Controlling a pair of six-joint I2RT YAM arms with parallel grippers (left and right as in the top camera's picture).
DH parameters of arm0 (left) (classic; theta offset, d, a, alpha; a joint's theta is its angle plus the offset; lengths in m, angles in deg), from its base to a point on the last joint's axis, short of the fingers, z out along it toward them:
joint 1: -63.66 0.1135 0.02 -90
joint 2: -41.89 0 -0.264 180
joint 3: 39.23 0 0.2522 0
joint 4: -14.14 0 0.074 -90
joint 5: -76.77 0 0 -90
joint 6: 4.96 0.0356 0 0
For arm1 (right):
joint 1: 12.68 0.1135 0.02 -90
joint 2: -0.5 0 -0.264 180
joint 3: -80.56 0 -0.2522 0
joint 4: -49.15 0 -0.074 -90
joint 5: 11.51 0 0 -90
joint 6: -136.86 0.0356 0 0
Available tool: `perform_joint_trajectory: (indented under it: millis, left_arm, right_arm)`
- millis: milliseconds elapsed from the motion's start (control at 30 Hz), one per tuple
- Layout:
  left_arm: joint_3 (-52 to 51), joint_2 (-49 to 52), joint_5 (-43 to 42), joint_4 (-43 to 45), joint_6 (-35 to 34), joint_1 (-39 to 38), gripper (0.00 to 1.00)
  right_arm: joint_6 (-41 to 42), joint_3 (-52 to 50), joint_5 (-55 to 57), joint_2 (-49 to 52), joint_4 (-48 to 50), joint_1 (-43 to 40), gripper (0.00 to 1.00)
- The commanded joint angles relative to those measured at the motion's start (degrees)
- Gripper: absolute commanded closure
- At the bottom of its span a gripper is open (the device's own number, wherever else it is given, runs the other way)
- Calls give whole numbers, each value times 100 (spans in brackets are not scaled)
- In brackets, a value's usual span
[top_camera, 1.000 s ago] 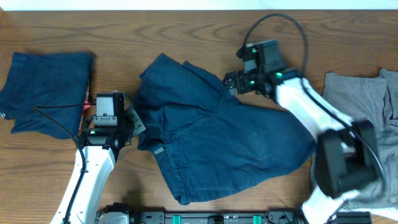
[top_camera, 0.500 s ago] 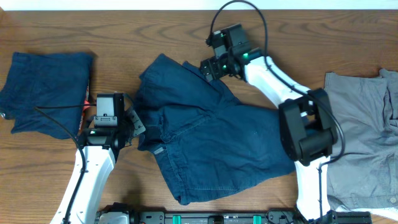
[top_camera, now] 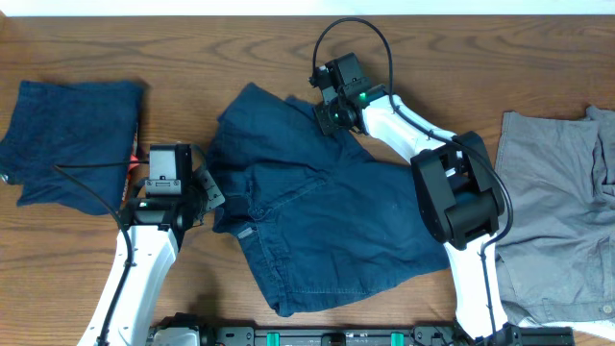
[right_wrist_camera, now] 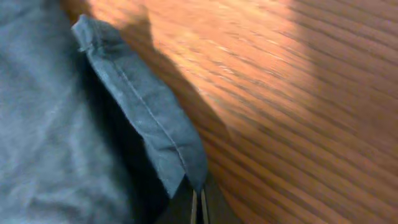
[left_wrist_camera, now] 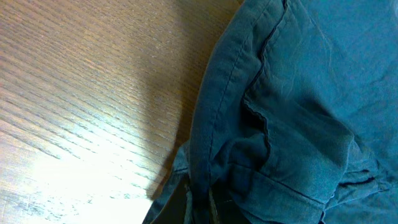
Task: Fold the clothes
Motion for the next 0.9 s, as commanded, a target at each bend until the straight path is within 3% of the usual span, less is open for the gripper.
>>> perform_joint_trajectory:
  millis: [0,233,367,567,600,667,733,800,867]
  left_arm:
    - [17,35,-35,-4,76,-7,93]
    - [15,33,-35,975,76,-7,93]
    - [17,35,-35,1731,76,-7,94]
    - [17,221,-35,2636,79,-7,93]
    - [17,308,-33,2750,79,-7,87]
    - [17,492,-33,2907,81,-7,48]
    - [17,675,-33,3014,103,-7,21]
    - [17,852,-33,3060,103,-7,10]
    - [17,1003,-33,3086,109,-7,7]
  right_arm:
    - [560,192,752,-114,-111,-160,99]
    - [1137,778,1969,-1040,-841,-918,99]
    - [1412,820,2046,-1467,-1279,-1427,98]
    - [2153,785,2133,-1493,-2682,-2026,78]
    - [2258,763,2131,-1488,-2883,-2111,76]
    - [2315,730,2131,-1488,-3147,-2234,71]
    - [2308,730,2127,-1488,-3314,-2308,69]
    - [2157,730,2009,-1488,-3375,-2328,68]
    - [1749,730,1613,-1488,-3331,-2317,68]
